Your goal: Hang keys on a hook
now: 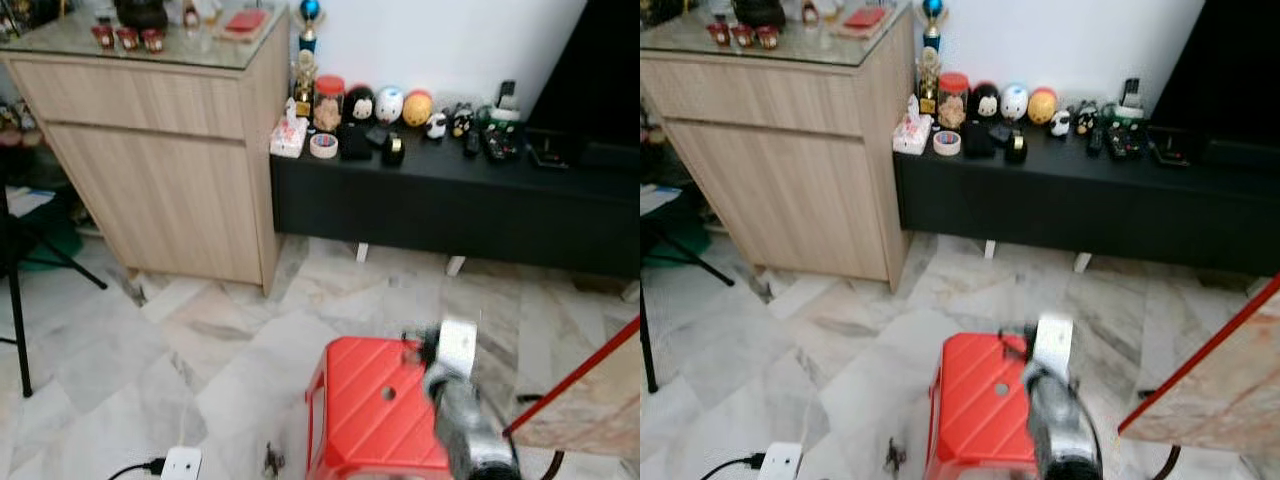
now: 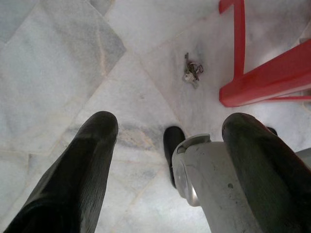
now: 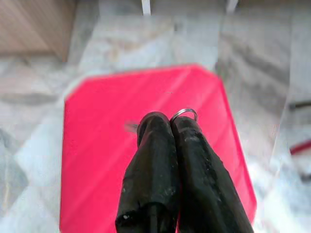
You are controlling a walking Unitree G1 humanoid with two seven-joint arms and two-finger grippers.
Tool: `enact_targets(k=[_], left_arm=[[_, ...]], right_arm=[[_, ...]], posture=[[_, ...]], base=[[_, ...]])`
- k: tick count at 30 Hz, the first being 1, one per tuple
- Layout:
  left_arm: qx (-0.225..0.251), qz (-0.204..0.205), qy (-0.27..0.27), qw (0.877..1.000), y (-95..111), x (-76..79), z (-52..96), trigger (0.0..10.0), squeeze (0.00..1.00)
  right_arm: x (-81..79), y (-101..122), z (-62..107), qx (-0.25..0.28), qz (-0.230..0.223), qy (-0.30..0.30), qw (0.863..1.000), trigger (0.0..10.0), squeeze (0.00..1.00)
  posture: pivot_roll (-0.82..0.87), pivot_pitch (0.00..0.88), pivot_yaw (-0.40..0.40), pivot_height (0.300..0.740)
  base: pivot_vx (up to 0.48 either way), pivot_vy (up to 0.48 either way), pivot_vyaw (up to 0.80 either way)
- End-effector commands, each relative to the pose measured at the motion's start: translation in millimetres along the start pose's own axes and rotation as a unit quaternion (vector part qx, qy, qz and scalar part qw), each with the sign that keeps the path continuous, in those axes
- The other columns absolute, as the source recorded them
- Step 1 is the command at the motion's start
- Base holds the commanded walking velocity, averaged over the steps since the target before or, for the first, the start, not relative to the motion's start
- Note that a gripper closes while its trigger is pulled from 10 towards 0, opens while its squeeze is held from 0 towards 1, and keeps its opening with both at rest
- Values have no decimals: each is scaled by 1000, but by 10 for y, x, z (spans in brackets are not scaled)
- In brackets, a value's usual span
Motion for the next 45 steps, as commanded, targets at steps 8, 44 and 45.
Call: enact_targets(k=[8,44,45], left_arm=[[-14,-10,-8,1000,-92,47,20,10000,0],[-12,-13,-9,1000,-83,52,18,10000,0],[-12,-13,-9,1000,-80,56,17,10000,0]], right_arm=[[-153,975,78,199,8,33,979,10000,0],[609,1332,588,363,1,-206,909,10000,0],[617,1340,597,364,7,-218,906,10000,0]], posture=[[15,48,-78,740],[17,32,-77,740],[16,35,-76,740]], base=[[0,0,0],[0,0,0],[0,0,0]])
Point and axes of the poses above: a point about 5 cm out from each wrist's last joint towards the gripper, its own z axis pointing back from the gripper into the wrist, its own y axis along the axis of the wrist's last joint, x = y × z, the point moved 6 cm from there along -z, pointing out of the wrist towards the gripper, and after that the axes turned 7 degrees about -z, right-handed, at the moved point
